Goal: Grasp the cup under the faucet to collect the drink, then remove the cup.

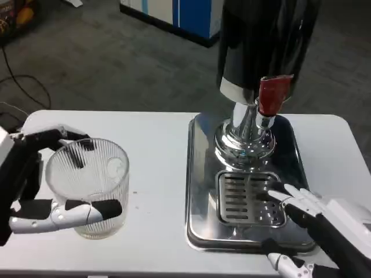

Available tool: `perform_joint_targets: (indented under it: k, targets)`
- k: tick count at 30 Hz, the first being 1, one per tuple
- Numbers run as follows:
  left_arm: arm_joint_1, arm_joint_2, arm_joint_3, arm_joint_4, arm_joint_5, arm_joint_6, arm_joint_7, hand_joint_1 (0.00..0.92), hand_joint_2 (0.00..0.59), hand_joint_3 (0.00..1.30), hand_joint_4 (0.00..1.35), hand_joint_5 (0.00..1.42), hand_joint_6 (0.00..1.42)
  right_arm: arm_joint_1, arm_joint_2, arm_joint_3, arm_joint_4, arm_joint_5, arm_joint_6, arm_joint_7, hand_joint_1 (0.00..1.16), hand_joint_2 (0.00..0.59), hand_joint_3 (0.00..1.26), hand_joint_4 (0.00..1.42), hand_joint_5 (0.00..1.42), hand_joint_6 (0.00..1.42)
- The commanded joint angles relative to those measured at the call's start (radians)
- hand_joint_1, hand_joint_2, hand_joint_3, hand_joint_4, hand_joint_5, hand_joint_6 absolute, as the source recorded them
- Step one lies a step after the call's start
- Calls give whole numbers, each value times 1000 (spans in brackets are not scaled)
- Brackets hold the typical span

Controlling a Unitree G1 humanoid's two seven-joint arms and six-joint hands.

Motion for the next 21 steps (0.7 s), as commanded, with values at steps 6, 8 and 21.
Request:
perform_joint_targets:
  k: [6, 8, 21]
  targets:
    - [-161, 22, -103, 148, 65, 3, 96, 472, 1, 1076, 1148, 1324, 1424, 32, -24, -62, -9, 50, -8, -18, 370, 479, 147, 32, 21, 0]
    - [-199, 18, -131, 180, 81, 3, 115, 472, 1, 1076, 1148, 1324, 1424, 38, -26, -75, -10, 60, -8, -19, 369, 478, 147, 32, 23, 0]
    - [-425, -9, -305, 404, 149, 22, 215, 472, 0, 1076, 1137, 1311, 1424, 84, -34, -157, -23, 126, -11, -23, 362, 470, 147, 43, 38, 0]
